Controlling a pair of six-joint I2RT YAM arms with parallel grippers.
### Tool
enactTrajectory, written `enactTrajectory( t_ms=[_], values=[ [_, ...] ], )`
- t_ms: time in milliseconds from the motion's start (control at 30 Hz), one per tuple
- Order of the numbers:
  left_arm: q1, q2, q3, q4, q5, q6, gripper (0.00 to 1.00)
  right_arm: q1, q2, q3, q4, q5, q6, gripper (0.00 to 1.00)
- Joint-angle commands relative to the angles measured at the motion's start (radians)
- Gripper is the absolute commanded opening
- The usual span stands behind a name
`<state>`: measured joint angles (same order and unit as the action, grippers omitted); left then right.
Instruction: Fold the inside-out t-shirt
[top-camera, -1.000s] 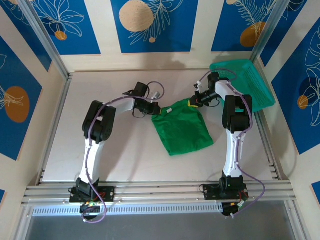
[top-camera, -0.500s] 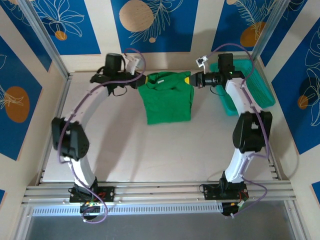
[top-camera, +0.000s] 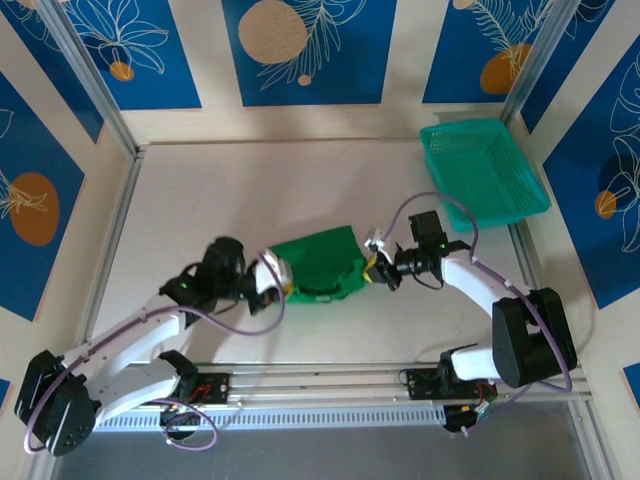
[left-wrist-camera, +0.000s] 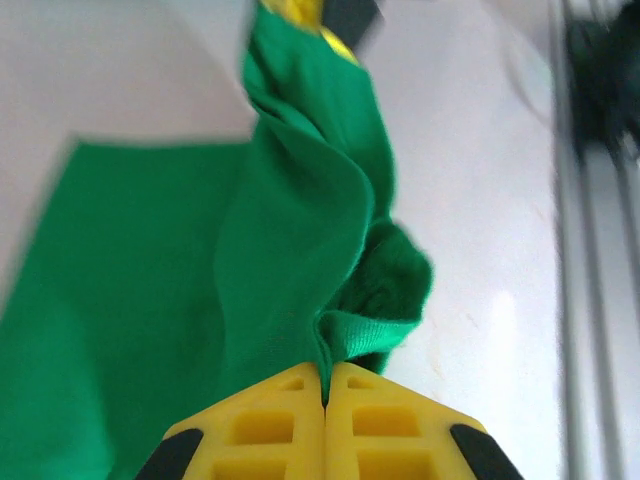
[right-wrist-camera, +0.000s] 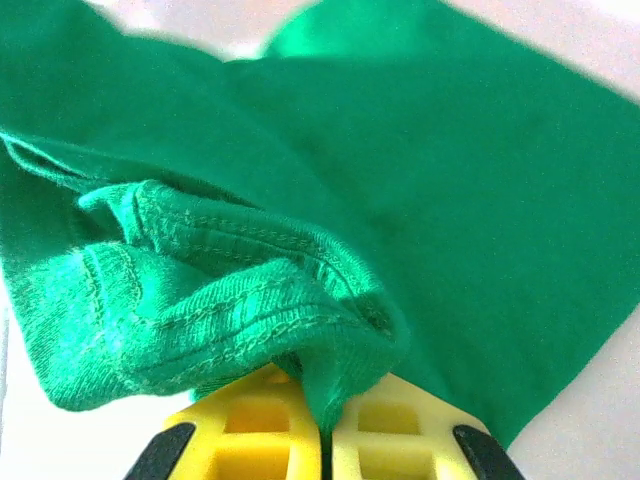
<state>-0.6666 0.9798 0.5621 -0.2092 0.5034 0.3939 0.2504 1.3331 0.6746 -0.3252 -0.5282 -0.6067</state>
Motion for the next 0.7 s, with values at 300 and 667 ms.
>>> enactTrajectory(
  t_ms=[300, 667],
  values=[
    [-0.206, 0.091, 0.023, -0.090, -0.125, 0.101, 0.65, -0.017, -0.043, 0.019, 0.006, 0.026, -0.069, 0.00],
    [-0.464, 0.168, 0.019, -0.043, -0.411, 0.247, 0.99, -0.020, -0.028, 0.027, -0.037, 0.080, -0.084, 0.00]
  ],
)
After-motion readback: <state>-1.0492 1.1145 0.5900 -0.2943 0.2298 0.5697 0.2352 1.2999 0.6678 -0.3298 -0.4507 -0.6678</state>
